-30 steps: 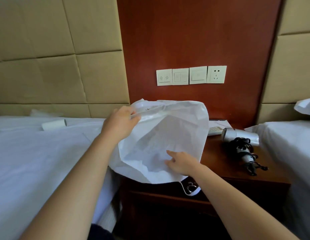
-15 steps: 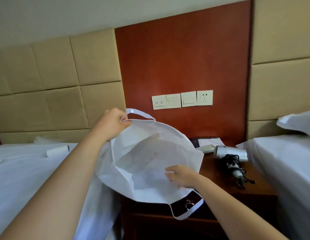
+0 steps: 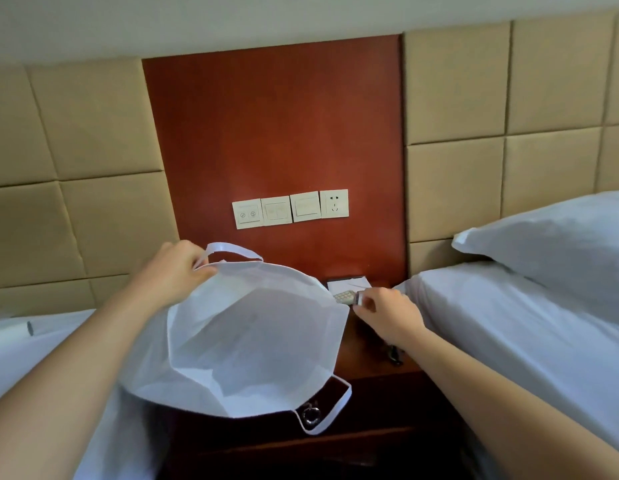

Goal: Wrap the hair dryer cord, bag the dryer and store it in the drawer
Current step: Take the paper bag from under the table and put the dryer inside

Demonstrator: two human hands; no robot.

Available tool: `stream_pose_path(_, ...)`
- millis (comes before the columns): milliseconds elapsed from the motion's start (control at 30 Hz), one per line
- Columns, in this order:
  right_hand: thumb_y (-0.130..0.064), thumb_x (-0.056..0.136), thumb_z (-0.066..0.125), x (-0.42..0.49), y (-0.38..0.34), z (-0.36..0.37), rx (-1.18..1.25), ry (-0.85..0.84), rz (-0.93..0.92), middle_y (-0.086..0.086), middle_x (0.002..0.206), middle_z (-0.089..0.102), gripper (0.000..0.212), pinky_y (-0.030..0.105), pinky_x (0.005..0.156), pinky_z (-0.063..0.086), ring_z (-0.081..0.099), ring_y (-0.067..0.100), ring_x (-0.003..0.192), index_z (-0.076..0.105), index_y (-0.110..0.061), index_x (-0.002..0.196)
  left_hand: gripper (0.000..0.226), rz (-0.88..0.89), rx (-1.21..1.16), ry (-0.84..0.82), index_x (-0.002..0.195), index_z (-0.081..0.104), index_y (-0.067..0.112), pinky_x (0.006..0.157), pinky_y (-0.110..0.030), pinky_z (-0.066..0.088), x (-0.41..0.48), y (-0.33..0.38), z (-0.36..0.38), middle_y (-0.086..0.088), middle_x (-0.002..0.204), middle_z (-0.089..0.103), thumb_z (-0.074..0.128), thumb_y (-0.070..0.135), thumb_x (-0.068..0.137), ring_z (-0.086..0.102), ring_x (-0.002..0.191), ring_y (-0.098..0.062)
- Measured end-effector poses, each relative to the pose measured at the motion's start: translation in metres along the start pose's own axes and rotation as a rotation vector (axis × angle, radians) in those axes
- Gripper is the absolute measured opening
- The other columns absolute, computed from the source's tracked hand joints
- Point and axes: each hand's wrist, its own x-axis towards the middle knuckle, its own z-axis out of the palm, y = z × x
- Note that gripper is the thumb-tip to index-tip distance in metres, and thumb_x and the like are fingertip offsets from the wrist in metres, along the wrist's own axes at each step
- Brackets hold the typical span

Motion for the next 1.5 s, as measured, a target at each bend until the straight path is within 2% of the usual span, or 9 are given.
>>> stream_pose_path(100, -0.038, 0.088, 0.056, 0.014, 0.025, 0.011, -0.028, -0.018, 0.158, 0.008, 0.114, 0.055, 0.028, 0.035, 0.078, 0.044, 0.049, 0.028, 0.11, 0.054, -0.014, 0.101, 0.041, 0.023, 0.021, -0.032, 0.054, 0.041, 0.014, 0.063, -0.035, 0.041, 0.0, 0.006, 0.005, -0.004, 0.056, 0.044, 0.06, 0.03, 0.087, 0.054, 0.07, -0.035)
stream_pose_path(233, -0.049, 0.084, 0.059, 0.031, 0.045, 0.032, 0.046, -0.135, 0.38, 0.016, 0.134, 0.043, 0.07, 0.043, 0.095, 0.042, 0.041, 0.037, 0.124, 0.037, -0.007, 0.135, 0.041, 0.027, 0.044, -0.042, 0.055, 0.043, 0.013, 0.07, -0.037, 0.046, 0.0, 0.015, 0.009, -0.003, 0.059, 0.048, 0.061, 0.032, 0.086, 0.057, 0.078, -0.035)
stream_pose_path(433, -0.05, 0.076, 0.066, 0.05, 0.049, 0.064, 0.089, -0.245, 0.541, 0.017, 0.127, 0.053, 0.073, 0.037, 0.089, 0.048, 0.054, 0.035, 0.114, 0.04, -0.006, 0.128, 0.03, 0.037, 0.116, -0.031, 0.072, 0.061, 0.009, 0.065, -0.032, 0.041, 0.008, 0.016, 0.012, -0.006, 0.07, 0.058, 0.058, 0.035, 0.088, 0.058, 0.08, -0.032)
stream_pose_path(667, -0.044, 0.076, 0.068, 0.058, 0.048, 0.075, 0.061, -0.229, 0.631, 0.015, 0.127, 0.052, 0.072, 0.037, 0.086, 0.046, 0.052, 0.035, 0.116, 0.035, -0.011, 0.13, 0.032, 0.034, 0.129, -0.024, 0.061, 0.056, 0.016, 0.063, -0.033, 0.041, 0.013, 0.009, 0.018, -0.003, 0.063, 0.053, 0.056, 0.033, 0.089, 0.056, 0.075, -0.032)
stream_pose_path(800, -0.038, 0.068, 0.077, 0.067, 0.043, 0.066, 0.018, -0.353, 0.611, 0.01, 0.103, 0.056, 0.075, 0.033, 0.073, 0.052, 0.061, 0.027, 0.095, 0.038, -0.011, 0.125, 0.027, 0.062, 0.209, -0.037, 0.068, 0.057, 0.023, 0.063, -0.031, 0.039, 0.016, 0.013, 0.018, 0.0, 0.07, 0.053, 0.053, 0.036, 0.091, 0.056, 0.079, -0.03)
stream_pose_path(1000, -0.036, 0.07, 0.077, 0.062, 0.052, 0.068, 0.076, -0.294, 0.563, 0.013, 0.118, 0.055, 0.08, 0.03, 0.07, 0.044, 0.056, 0.029, 0.104, 0.034, -0.005, 0.13, 0.033, 0.049, 0.241, -0.044, 0.061, 0.049, 0.022, 0.06, -0.03, 0.034, 0.013, 0.011, 0.023, 0.001, 0.065, 0.048, 0.052, 0.034, 0.091, 0.053, 0.076, -0.029)
stream_pose_path(1300, -0.017, 0.073, 0.078, 0.036, 0.062, 0.036, 0.874, -0.155, 0.56, 0.013, 0.074, 0.065, 0.023, 0.035, 0.065, 0.054, 0.063, 0.025, 0.065, 0.059, -0.003, 0.077, 0.029, -0.015, 0.255, -0.042, 0.065, 0.052, 0.02, 0.061, -0.03, 0.036, 0.009, 0.013, 0.028, -0.004, 0.073, 0.053, 0.049, 0.032, 0.091, 0.055, 0.081, -0.032)
stream_pose_path(1400, -0.021, 0.074, 0.077, 0.024, 0.049, 0.011, 0.959, -0.173, 0.435, 0.016, 0.081, 0.069, 0.03, 0.041, 0.078, 0.054, 0.066, 0.029, 0.075, 0.063, 0.001, 0.088, 0.025, -0.034, 0.248, -0.04, 0.072, 0.058, 0.02, 0.065, -0.031, 0.037, 0.009, 0.018, 0.023, -0.007, 0.083, 0.057, 0.048, 0.031, 0.092, 0.054, 0.083, -0.033)
stream_pose_path(1500, -0.019, 0.078, 0.074, 0.012, 0.029, -0.018, 1.039, -0.218, 0.282, 0.01, 0.081, 0.07, 0.033, 0.033, 0.07, 0.053, 0.068, 0.023, 0.073, 0.062, 0.0, 0.103, 0.022, -0.061, 0.273, 0.0, 0.081, 0.06, 0.017, 0.068, -0.032, 0.036, 0.009, 0.024, 0.012, -0.008, 0.089, 0.057, 0.046, 0.028, 0.093, 0.051, 0.083, -0.031)
